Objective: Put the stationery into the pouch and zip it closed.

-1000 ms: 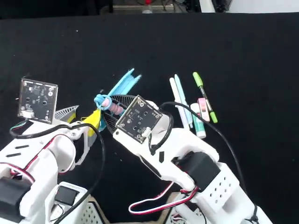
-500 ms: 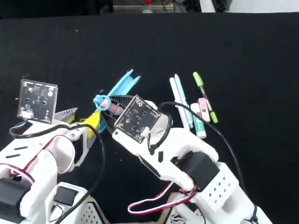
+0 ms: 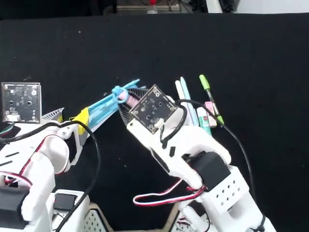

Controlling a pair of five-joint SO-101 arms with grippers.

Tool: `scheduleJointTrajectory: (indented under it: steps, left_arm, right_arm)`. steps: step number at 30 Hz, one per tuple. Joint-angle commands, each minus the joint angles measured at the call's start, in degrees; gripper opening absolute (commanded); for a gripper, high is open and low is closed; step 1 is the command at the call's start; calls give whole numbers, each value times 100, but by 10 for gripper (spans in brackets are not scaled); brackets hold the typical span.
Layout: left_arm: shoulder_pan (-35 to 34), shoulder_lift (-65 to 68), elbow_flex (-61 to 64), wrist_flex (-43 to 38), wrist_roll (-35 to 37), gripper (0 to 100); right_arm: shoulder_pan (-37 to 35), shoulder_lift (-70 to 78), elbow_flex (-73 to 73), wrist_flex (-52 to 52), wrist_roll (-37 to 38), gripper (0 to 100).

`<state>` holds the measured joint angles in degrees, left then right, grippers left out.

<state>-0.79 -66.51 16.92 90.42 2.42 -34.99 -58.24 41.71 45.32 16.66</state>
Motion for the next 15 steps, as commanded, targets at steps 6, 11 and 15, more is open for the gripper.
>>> scheduleJointTrajectory:
  steps: [6, 11, 15]
  left_arm:
    - [-136, 79, -224, -246, 0, 171]
    - [-127, 132, -629, 220, 0, 171]
    - [-127, 141, -1138, 686, 0, 172]
  right_arm:
    - [378, -4, -154, -97, -9, 11]
    - [378, 4, -154, -97, -9, 11]
    - [378, 22, -154, -97, -9, 11]
